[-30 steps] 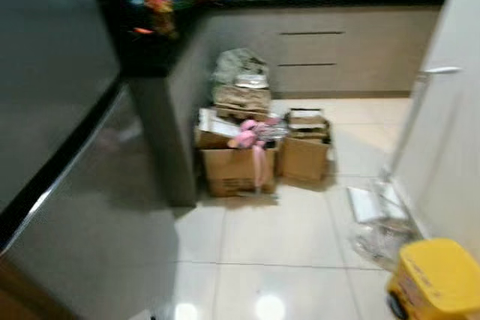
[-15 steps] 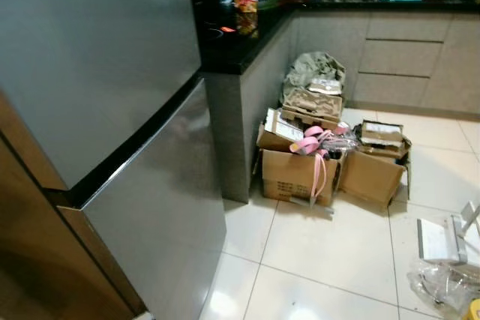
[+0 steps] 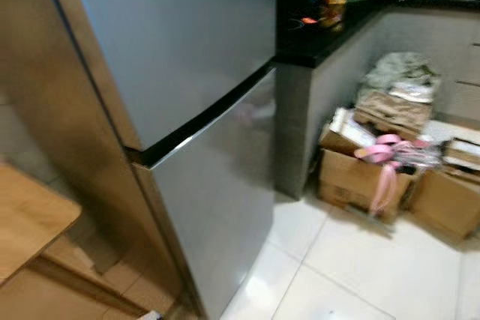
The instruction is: Restocking fridge
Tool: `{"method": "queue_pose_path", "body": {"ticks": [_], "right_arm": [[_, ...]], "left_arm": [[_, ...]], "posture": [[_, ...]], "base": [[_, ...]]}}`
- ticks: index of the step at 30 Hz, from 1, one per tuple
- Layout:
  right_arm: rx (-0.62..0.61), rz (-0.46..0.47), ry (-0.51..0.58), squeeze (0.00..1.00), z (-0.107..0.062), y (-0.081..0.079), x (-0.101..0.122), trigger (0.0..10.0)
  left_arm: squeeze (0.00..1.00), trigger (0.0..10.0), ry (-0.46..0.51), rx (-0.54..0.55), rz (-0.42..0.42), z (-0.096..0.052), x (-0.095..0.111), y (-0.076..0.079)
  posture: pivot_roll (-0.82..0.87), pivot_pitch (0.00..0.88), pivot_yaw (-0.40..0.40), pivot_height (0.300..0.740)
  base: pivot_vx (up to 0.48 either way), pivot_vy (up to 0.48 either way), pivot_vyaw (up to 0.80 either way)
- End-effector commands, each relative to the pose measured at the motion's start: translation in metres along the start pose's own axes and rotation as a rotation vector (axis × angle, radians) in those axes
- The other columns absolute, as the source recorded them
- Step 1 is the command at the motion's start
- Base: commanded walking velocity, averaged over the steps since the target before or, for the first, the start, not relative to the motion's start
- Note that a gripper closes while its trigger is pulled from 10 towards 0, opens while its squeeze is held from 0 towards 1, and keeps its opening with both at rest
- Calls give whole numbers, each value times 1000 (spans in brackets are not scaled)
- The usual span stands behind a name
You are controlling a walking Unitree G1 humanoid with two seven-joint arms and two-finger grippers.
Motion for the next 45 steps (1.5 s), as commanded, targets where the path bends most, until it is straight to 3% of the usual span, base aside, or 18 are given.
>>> {"method": "queue_pose_path", "body": {"ticks": [1, 11, 27, 37, 45], "right_arm": [[6, -4, 18, 0, 1, -3, 8, 10000], [-4, -13, 17, 0, 1, -2, 8, 10000], [-7, -12, -2, 0, 2, -4, 4, 10000], [10, -28, 11, 0, 2, -5, 6, 10000], [22, -55, -1, 0, 2, -7, 4, 10000]], "left_arm": [[0, 10000, -3, 4, 17, 0, 1, -1], [0, 10000, -14, -2, 27, 0, -1, 1], [0, 10000, -15, -7, 17, 0, -2, 2], [0, 10000, -10, 17, 4, 0, -2, -2], [0, 10000, -7, 18, 1, -1, -1, -3]], "posture": [[-72, 0, 24, 740], [-72, 0, 25, 740], [-73, 0, 24, 740], [-73, 0, 24, 740], [-73, 0, 24, 740]], "base": [[0, 0, 800], [0, 0, 800], [0, -341, 0], [0, 0, 0], [0, 0, 750]]}}
Point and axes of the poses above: a point about 5 cm out from each wrist's last joint towards the gripper, its own z axis pointing out of the wrist towards the gripper, its own x axis along the axis of the wrist's last joint, y = z × x, the point moved 6 cm from there along z, pointing out of the wrist towards the gripper, and after that the axes turned 2 degrees about z, right-handed, at the moved point
